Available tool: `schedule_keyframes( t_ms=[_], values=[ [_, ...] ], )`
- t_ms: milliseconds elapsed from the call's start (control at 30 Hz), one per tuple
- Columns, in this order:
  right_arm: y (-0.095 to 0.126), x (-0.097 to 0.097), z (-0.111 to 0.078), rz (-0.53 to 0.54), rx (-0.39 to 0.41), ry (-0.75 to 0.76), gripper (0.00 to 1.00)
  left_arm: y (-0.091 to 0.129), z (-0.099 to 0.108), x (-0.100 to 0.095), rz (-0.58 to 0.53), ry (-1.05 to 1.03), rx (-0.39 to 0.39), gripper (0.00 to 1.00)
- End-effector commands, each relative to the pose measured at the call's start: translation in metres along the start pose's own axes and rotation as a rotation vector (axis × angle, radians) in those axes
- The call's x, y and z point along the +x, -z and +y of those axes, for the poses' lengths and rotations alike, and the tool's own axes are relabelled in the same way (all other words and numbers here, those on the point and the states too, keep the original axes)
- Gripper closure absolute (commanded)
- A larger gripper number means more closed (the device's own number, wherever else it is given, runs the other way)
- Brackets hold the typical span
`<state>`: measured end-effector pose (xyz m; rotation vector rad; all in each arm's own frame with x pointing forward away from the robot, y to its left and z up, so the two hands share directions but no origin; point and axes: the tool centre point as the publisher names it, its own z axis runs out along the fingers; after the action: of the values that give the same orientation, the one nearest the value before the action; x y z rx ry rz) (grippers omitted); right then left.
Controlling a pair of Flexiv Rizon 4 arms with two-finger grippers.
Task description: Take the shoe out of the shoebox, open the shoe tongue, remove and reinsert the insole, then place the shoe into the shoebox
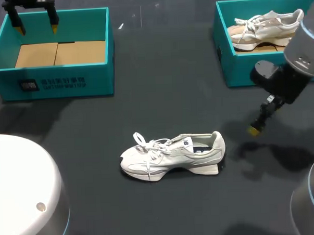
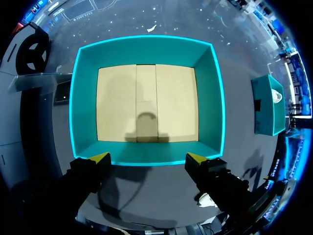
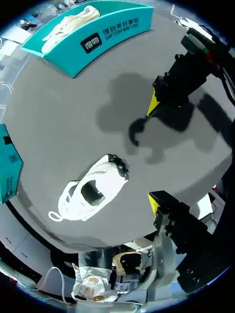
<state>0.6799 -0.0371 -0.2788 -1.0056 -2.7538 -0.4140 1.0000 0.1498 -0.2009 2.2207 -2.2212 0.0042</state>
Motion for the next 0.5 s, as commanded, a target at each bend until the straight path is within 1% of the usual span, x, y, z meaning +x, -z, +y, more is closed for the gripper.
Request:
schedule_keyframes(
  t_ms=[33, 200, 233, 300, 333, 467, 500],
  values=[
    [0.0, -0.003, -0.017, 0.321, -0.471, 0.392, 0.0, 0.0, 0.0, 0.0, -0.001, 0.0, -0.001, 0.0],
    [0.0, -0.003, -0.017, 0.321, -0.471, 0.392, 0.0, 0.0, 0.0, 0.0, -0.001, 0.0, -0.001, 0.0],
    [-0.002, -0.01, -0.02, 0.326, -0.523, 0.387, 0.0, 0.0, 0.0, 0.0, -0.001, 0.0, -0.001, 0.0],
    [-0.004, -0.02, -0.027, 0.324, -0.583, 0.416, 0.0, 0.0, 0.0, 0.0, -0.001, 0.0, -0.001, 0.0],
    [-0.005, -0.026, -0.032, 0.325, -0.632, 0.409, 0.0, 0.0, 0.0, 0.0, -0.001, 0.0, -0.001, 0.0],
    [-0.011, -0.036, -0.042, 0.3, -0.682, 0.458, 0.0, 0.0, 0.0, 0.0, -0.001, 0.0, -0.001, 0.0],
    [-0.014, -0.04, -0.045, 0.285, -0.707, 0.487, 0.0, 0.0, 0.0, 0.0, -0.001, 0.0, -0.001, 0.0]
  ],
)
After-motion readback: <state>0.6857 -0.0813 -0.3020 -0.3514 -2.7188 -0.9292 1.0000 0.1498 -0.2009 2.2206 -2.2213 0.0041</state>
